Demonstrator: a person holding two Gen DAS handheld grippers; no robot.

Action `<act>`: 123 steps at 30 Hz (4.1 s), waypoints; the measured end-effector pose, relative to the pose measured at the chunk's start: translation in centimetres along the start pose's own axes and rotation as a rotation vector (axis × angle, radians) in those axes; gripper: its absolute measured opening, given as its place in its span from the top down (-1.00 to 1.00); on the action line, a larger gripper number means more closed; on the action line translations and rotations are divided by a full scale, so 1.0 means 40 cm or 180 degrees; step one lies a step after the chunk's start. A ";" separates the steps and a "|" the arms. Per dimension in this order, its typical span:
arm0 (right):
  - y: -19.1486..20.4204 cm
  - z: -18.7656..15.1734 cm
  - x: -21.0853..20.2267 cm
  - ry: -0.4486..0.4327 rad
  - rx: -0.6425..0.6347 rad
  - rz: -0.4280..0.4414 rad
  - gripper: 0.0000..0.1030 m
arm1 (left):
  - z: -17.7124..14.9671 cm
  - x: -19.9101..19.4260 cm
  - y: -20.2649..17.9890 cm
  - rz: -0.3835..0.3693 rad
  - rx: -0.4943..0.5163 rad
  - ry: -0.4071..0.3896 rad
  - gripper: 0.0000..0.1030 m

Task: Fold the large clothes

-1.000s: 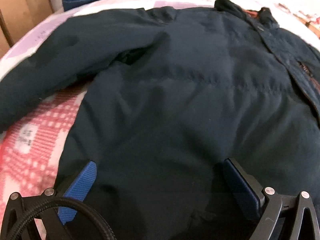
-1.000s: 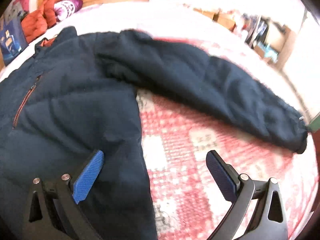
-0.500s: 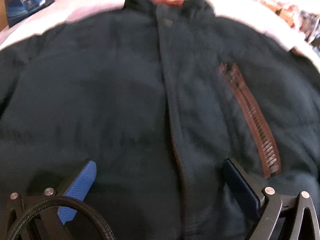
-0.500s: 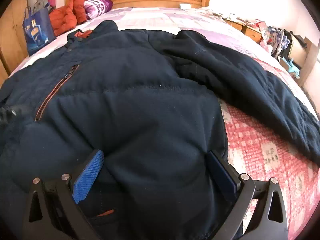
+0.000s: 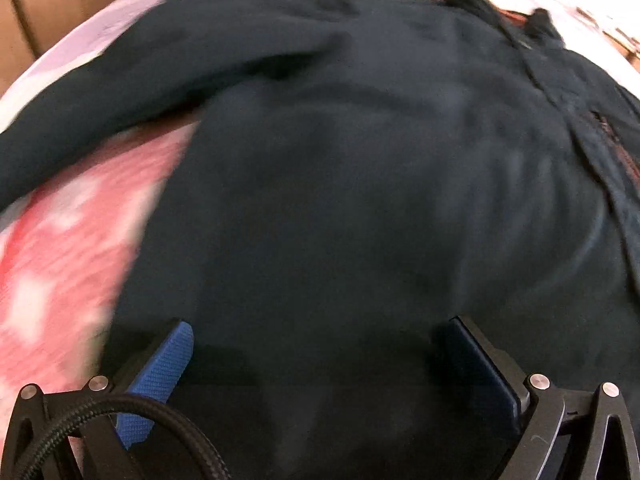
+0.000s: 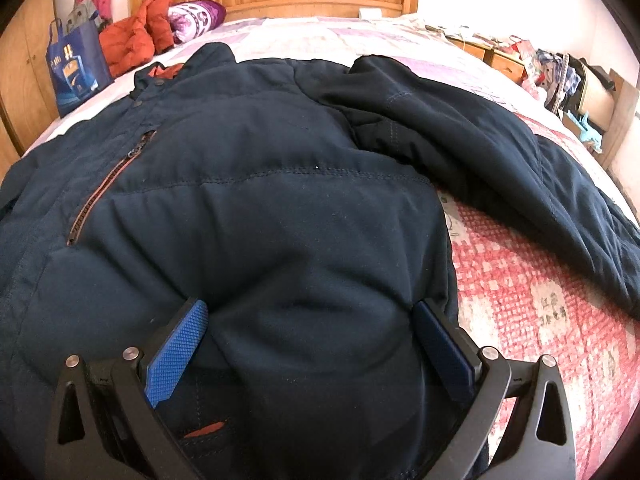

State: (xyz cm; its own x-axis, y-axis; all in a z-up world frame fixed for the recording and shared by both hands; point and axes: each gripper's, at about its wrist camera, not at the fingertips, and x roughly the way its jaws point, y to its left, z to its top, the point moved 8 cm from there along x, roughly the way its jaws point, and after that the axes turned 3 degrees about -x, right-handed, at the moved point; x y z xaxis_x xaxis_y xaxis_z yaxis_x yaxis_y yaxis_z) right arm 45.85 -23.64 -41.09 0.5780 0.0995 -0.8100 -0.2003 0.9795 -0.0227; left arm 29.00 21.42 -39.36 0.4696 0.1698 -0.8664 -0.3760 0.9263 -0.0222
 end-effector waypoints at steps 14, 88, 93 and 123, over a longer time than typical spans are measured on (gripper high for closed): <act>-0.011 -0.334 -0.348 0.0546 -0.0494 -0.0257 -0.98 | -0.207 -0.171 0.095 0.0060 0.0322 0.0048 -1.00; -0.004 0.341 -0.039 0.0031 -0.0268 0.0028 -0.12 | 0.363 -0.058 -0.733 -0.0784 0.0426 -0.0693 -1.00; -0.162 0.396 -0.039 -0.0090 -0.0261 -0.0213 -0.23 | 0.348 0.047 -0.772 -0.0625 0.0388 -0.0504 -1.00; -0.841 -0.193 -0.251 -0.0043 0.3363 0.0054 -0.51 | 0.253 0.146 -0.779 -0.0396 0.0533 -0.0485 -1.00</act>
State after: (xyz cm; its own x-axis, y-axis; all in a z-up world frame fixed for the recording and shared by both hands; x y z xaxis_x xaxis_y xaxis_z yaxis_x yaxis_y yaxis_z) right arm 40.68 -58.93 -36.71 0.5917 0.1101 -0.7986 0.5783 0.6323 0.5156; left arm 51.53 -3.06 -38.67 0.6237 0.0880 -0.7767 -0.1763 0.9839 -0.0301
